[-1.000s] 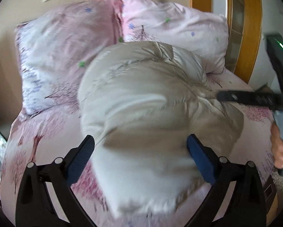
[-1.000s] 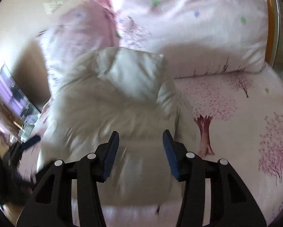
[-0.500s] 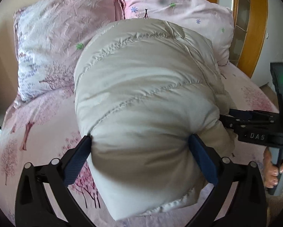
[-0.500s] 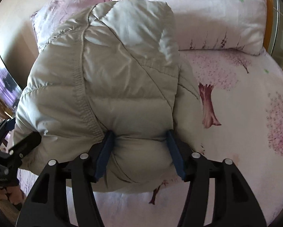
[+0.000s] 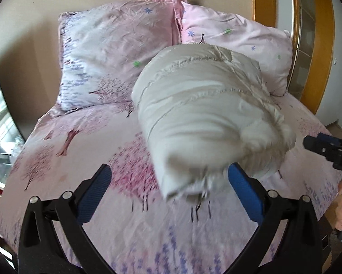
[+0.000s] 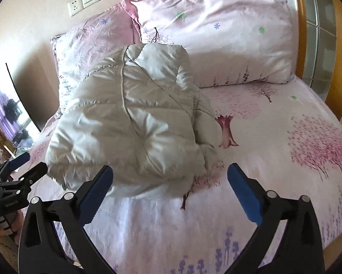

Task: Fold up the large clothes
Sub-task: 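Open both grippers and pull them back from the folded jacket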

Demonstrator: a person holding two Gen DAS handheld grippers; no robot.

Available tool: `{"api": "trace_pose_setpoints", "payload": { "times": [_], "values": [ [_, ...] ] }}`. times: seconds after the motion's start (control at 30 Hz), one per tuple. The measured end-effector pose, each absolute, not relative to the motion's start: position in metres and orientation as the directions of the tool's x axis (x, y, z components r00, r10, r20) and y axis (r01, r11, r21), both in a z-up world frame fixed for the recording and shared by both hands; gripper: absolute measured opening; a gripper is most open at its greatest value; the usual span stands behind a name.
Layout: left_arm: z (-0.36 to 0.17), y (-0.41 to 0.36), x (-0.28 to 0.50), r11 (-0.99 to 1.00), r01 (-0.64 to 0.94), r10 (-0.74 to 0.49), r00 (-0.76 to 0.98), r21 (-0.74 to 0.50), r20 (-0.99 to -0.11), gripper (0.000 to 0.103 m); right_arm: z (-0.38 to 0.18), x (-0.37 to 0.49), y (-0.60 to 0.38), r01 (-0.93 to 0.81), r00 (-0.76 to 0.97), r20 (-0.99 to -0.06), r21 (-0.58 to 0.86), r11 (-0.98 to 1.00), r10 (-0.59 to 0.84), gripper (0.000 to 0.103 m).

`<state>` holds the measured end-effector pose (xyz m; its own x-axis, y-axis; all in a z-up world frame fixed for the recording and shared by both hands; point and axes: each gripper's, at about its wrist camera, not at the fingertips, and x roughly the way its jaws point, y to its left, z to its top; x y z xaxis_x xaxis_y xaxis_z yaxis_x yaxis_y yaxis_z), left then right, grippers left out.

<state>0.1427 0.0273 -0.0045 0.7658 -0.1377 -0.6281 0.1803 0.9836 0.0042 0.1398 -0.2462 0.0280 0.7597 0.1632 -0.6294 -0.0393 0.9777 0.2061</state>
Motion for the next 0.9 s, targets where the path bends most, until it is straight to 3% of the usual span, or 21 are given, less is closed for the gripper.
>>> {"api": "trace_pose_setpoints", "payload": {
  "times": [0.9],
  "values": [
    [-0.048,0.016,0.094,0.993,0.102,-0.035,0.703,0.052,-0.710,0.101,-0.006,0.086,-0.220,-0.008,0.703,-0.700,0.168,0.986,0.125,0.102]
  ]
}}
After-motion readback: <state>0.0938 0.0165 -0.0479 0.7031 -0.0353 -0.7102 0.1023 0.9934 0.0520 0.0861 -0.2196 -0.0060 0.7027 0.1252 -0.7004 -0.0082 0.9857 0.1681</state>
